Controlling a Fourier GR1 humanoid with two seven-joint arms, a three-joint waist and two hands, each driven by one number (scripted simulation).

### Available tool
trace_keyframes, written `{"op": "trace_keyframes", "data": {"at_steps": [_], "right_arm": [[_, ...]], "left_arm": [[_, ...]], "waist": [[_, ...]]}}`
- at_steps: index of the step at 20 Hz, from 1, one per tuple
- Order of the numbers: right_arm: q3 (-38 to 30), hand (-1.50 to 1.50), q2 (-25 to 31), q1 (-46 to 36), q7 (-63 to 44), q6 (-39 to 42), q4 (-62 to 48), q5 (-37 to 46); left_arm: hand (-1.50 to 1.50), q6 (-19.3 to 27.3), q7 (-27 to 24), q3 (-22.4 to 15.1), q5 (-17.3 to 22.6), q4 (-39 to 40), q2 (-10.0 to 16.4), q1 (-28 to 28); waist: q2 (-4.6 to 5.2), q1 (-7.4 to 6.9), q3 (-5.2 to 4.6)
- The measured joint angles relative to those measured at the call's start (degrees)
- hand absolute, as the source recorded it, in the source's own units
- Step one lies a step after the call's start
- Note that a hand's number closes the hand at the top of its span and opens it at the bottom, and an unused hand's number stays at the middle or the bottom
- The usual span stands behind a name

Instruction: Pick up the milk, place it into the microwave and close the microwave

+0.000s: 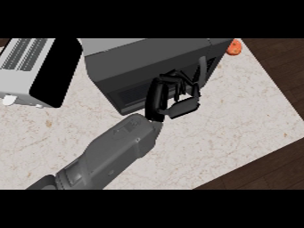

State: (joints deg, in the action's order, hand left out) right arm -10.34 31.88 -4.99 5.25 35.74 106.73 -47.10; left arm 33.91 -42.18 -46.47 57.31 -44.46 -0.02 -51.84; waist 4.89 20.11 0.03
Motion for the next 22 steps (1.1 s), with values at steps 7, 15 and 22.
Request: {"op": "trace_keyframes", "data": {"at_steps": [7, 15, 22], "right_arm": [[-0.58, -1.50, 1.54, -0.25, -0.81, 0.71, 0.15, -1.81], [-0.46, -1.50, 2.72, -1.27, -1.29, 2.03, 0.55, -4.60], [0.20, -1.50, 3.66, -1.52, -1.87, 3.57, 0.85, -7.57]], "left_arm": [[1.50, -0.14, -1.08, -0.38, 1.24, 0.51, -0.01, -0.23], [1.50, 0.15, -1.68, -2.27, 1.05, 2.26, 0.03, -1.32], [1.50, 1.92, 0.33, -5.18, 1.03, 3.64, -0.04, -2.99]], "waist": [[-0.06, 0.14, 0.02], [-0.13, 0.24, 0.20], [-0.34, -0.46, 0.26]]}}
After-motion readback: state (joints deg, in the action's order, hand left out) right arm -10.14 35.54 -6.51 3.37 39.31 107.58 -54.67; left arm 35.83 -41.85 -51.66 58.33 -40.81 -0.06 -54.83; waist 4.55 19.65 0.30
